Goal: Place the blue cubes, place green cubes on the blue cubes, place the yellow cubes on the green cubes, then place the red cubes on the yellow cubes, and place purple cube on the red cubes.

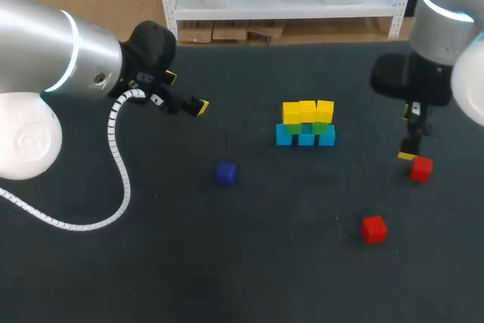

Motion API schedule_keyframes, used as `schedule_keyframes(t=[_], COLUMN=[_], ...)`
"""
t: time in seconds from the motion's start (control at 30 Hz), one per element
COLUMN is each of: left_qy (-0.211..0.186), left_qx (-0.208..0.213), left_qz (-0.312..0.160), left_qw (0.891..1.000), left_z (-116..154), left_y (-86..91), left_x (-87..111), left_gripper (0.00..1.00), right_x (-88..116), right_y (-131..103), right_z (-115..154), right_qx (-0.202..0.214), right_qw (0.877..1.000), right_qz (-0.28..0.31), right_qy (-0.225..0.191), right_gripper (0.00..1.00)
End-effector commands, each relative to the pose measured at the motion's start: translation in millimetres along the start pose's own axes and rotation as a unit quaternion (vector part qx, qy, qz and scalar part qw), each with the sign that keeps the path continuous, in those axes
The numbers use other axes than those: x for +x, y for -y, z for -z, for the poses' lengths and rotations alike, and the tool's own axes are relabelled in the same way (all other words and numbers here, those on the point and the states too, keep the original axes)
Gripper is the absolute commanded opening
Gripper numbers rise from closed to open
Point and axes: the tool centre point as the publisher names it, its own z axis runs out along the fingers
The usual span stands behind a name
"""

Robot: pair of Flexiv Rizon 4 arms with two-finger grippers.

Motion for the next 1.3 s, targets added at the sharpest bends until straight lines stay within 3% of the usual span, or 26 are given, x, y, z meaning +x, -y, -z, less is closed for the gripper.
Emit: schedule_keyframes(t=[0.03,0.67,1.17,1.2,1.27,1.3], left_qy=[0.003,0.003,0.003,0.003,0.003,0.003], left_qx=[0.004,0.004,0.004,0.004,0.004,0.004], left_qz=[-0.001,-0.001,-0.001,-0.001,-0.001,-0.001], left_qw=[1.000,1.000,1.000,1.000,1.000,1.000], left_z=[1,1,1,1,1,1], left_y=[-1.6,-1.6,-1.6,-1.6,-1.6,-1.6], left_x=[1.4,1.4,1.4,1.4,1.4,1.4], left_gripper=[1.00,1.00,1.00,1.00,1.00,1.00], right_x=[13,27,39,39,38,38], right_y=[-4,-7,3,3,3,2], right_z=[-6,-59,-76,-76,-76,-76], right_qx=[0.009,-0.048,-0.065,-0.065,-0.066,-0.065], right_qw=[1.000,0.999,0.998,0.998,0.998,0.998], right_qz=[-0.008,-0.008,-0.022,-0.023,-0.024,-0.025], right_qy=[0.011,-0.002,-0.003,-0.004,-0.005,-0.005], right_gripper=[1.00,1.00,0.99,0.49,0.36,0.24])
